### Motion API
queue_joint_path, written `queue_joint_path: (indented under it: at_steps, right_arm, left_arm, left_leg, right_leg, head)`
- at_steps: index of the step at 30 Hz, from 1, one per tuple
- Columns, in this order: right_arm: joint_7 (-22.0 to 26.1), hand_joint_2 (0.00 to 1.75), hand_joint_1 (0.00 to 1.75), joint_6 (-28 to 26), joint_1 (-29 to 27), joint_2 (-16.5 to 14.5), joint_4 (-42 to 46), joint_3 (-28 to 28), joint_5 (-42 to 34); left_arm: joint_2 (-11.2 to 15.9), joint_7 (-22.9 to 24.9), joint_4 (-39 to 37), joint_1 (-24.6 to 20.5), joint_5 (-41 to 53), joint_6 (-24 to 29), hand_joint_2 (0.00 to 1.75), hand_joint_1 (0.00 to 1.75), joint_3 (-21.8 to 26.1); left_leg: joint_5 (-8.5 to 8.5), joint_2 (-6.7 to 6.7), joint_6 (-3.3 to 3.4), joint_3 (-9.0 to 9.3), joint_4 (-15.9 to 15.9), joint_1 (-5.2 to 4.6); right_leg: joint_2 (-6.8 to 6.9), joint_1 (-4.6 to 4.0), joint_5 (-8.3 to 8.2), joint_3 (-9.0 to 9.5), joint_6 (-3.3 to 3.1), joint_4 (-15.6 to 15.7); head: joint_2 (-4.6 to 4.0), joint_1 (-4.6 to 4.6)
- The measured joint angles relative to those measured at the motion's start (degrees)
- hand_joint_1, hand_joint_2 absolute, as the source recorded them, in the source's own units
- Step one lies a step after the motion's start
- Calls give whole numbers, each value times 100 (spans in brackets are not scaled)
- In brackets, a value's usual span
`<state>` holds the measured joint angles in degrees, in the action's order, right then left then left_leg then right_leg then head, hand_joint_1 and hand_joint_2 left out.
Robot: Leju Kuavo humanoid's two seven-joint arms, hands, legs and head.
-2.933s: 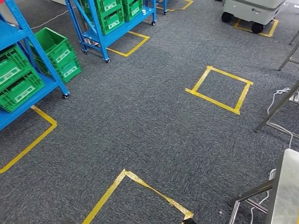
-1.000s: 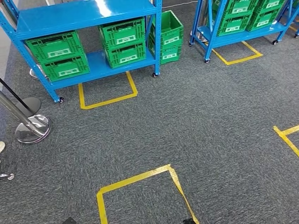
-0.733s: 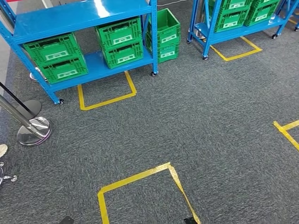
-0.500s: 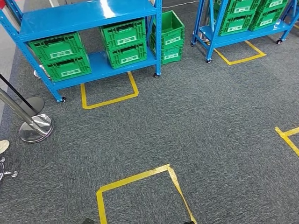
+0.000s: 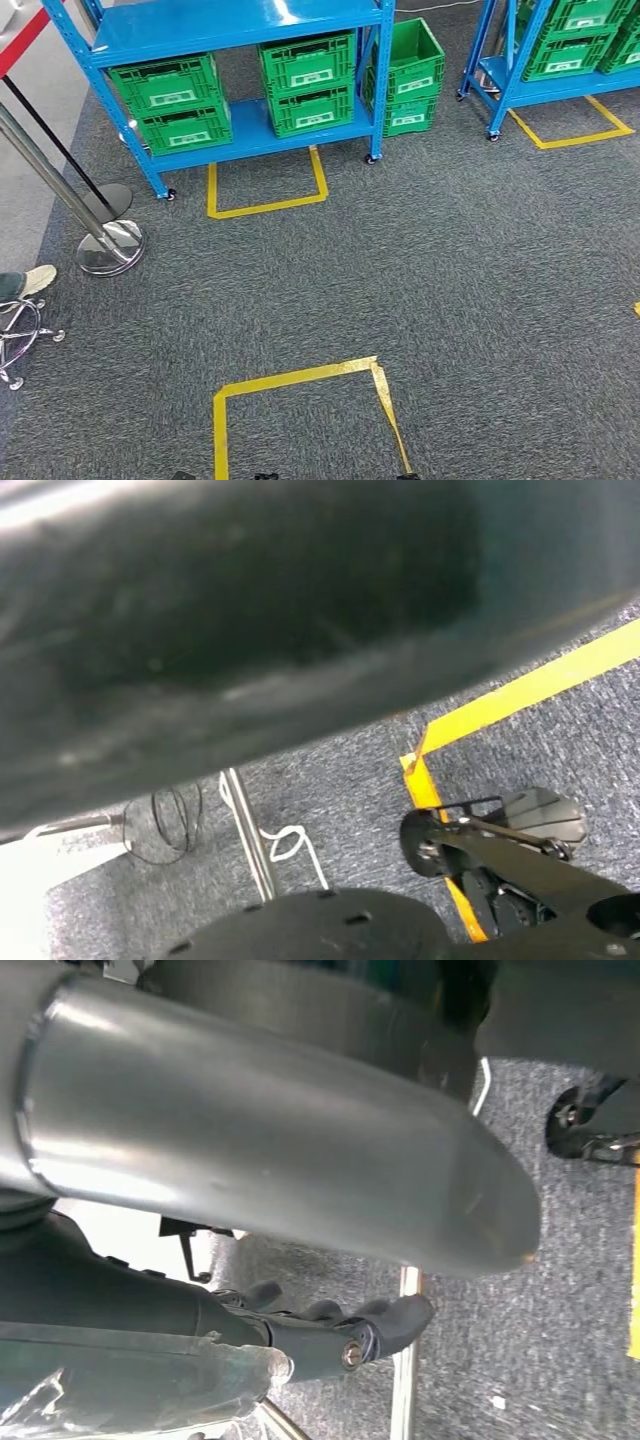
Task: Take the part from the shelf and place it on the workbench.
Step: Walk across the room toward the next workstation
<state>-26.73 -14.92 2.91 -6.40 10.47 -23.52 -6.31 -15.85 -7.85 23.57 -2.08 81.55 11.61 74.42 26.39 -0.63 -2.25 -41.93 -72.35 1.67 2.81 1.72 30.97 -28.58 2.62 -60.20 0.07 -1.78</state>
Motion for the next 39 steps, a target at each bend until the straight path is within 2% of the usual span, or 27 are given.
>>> queue_joint_path:
  at_steps: [1, 2, 3, 4, 6, 8, 9, 10, 12, 13, 14, 15, 17, 19, 22, 23, 27, 32, 34, 36, 37, 39]
  right_arm:
    - [0, 0, 0, 3, 7, 0, 0, 1, -4]
    - [1, 0, 0, 7, 13, 0, -1, 2, -7]
    - [6, 0, 0, 9, 16, 0, -1, 3, -9]
    - [13, 0, 0, 12, 19, 0, -2, 4, -10]
    - [25, 0, 0, 15, 23, 0, -2, 4, -14]
    - [22, 0, 0, 16, 29, 0, -2, 4, -16]
    - [25, 0, 0, 16, 31, 0, -2, 4, -16]
    - [29, 0, 0, 15, 31, 0, -3, 4, -16]
    - [43, 0, 0, 15, 23, 0, -6, 4, -16]
    - [43, 0, 0, 15, 15, 0, -8, 4, -16]
    - [43, 0, 0, 15, 8, 0, -9, 4, -16]
    - [38, 0, 0, 15, 2, 0, -10, 4, -16]
    - [30, 0, 0, 15, 4, 1, -11, 4, -16]
    - [47, 0, 0, 15, 15, 1, -11, 4, -16]
    - [77, 0, 0, 28, 14, 0, -13, 6, -4]
    - [74, 0, 0, 37, 12, 0, -13, 7, 3]
    - [70, 0, 0, 52, 15, -2, -13, 7, 16]
    - [70, 0, 0, 52, 17, -2, -15, 6, 17]
    - [70, 0, 0, 52, 20, -5, -15, 5, 18]
    - [70, 0, 0, 55, 28, -10, -14, 4, 22]
    - [70, 0, 0, 57, 32, -12, -14, 4, 27]
    - [73, 0, 0, 63, 37, -13, -15, 3, 33]
  left_arm:
    - [2, -5, -4, 2, -6, -3, 0, 0, 11]
    - [4, -8, -8, -1, -12, -5, 0, 0, 23]
    - [5, -9, -10, -9, -18, -6, 0, 0, 34]
    - [4, -10, -13, -21, -22, -7, 0, 0, 43]
    - [0, -10, -20, -31, -25, -7, 0, 0, 52]
    - [-1, -10, -24, -16, -30, -7, 0, 0, 63]
    - [-1, -11, -25, -18, -32, -7, 0, 0, 68]
    - [-2, -11, -26, -25, -34, -7, 0, 0, 70]
    - [-5, -12, -29, -47, -35, -8, 0, 0, 74]
    - [-7, -11, -32, -51, -35, -9, 0, 0, 75]
    - [-7, -11, -33, -52, -36, -9, 0, 0, 77]
    - [-7, -11, -34, -52, -37, -9, 0, 0, 78]
    - [-8, -11, -37, -53, -39, -10, 0, 0, 79]
    - [-9, -12, -40, -57, -39, -10, 0, 0, 79]
    - [-6, -31, -43, -53, -34, 7, 0, 0, 79]
    - [-6, -42, -45, -53, -32, 21, 0, 0, 79]
    - [-1, -52, -50, -53, -17, 67, 0, 0, 80]
    - [7, -56, -65, -56, -12, 68, 0, 0, 84]
    - [15, -61, -69, -56, 1, 66, 0, 0, 84]
    - [23, -68, -75, -55, 16, 62, 0, 0, 84]
    - [24, -74, -77, -54, 20, 61, 0, 0, 84]
    - [25, -81, -81, -55, 25, 60, 0, 0, 85]
  left_leg:
    - [-218, 19, 50, 145, 337, -20]
    - [-365, 55, 88, 293, 660, -48]
    - [-408, 87, 115, 428, 948, -69]
    - [-382, 114, 124, 500, 1120, -88]
    - [-267, 94, 126, 543, 1249, -102]
    - [-266, 53, 166, 558, 1287, -89]
    - [-266, 36, 197, 575, 1307, -80]
    - [-263, 20, 229, 585, 1315, -80]
    - [-255, -17, 272, 587, 1315, -104]
    - [-253, -38, 283, 590, 1315, -120]
    - [-254, -60, 288, 595, 1315, -131]
    - [-256, -83, 289, 602, 1314, -139]
    - [-264, -126, 273, 615, 1309, -154]
    - [-266, -151, 249, 606, 1297, -179]
    - [-276, -158, 351, 590, 1307, -197]
    - [-302, -158, 363, 595, 1320, -196]
    - [-385, -158, 237, 601, 1391, -190]
    - [-391, -159, 187, 595, 1404, -191]
    - [-365, -159, 224, 587, 1395, -203]
    - [-386, -166, 311, 623, 1483, -198]
    - [-428, -172, 333, 670, 1572, -182]
    - [-509, -193, 351, 750, 1717, -141]
  right_leg:
    - [8, -4, 28, 22, 3, 3]
    - [13, -21, 62, 33, 24, -2]
    - [18, -36, 87, 41, 50, -3]
    - [28, -49, 101, 31, 81, 2]
    - [62, -53, 95, 45, 140, 44]
    - [-11, -37, 165, 21, 188, -15]
    - [-86, -35, 271, -66, 203, -201]
    - [-173, -36, 421, -233, 209, -518]
    - [-250, -54, 699, -662, 207, -1287]
    - [-259, -65, 724, -820, 200, -1521]
    - [-261, -75, 632, -877, 186, -1539]
    - [-263, -85, 442, -823, 167, -1338]
    - [-297, -105, 24, -510, 118, -580]
    - [-341, -108, -142, -304, 73, -78]
    - [-351, -110, -160, -289, 57, 10]
    - [-349, -116, -168, -291, 49, 9]
    - [-346, -123, -200, -290, -2, 5]
    - [-347, -118, -209, -312, -18, 9]
    - [-344, -98, -217, -296, 15, 41]
    - [-330, -91, -239, -251, 70, 99]
    - [-325, -100, -213, -255, 89, 78]
    - [-318, -109, 28, -408, 121, -275]
  head:
    - [0, -2]
    - [0, -4]
    - [0, -6]
    - [0, -2]
    - [0, 3]
    - [0, 15]
    - [0, 28]
    - [0, 41]
    - [0, 54]
    - [0, 54]
    - [0, 53]
    - [0, 53]
    - [0, 54]
    - [0, 47]
    - [0, 41]
    - [0, 39]
    - [0, 41]
    - [0, 43]
    - [0, 40]
    - [0, 38]
    - [0, 45]
    - [0, 72]
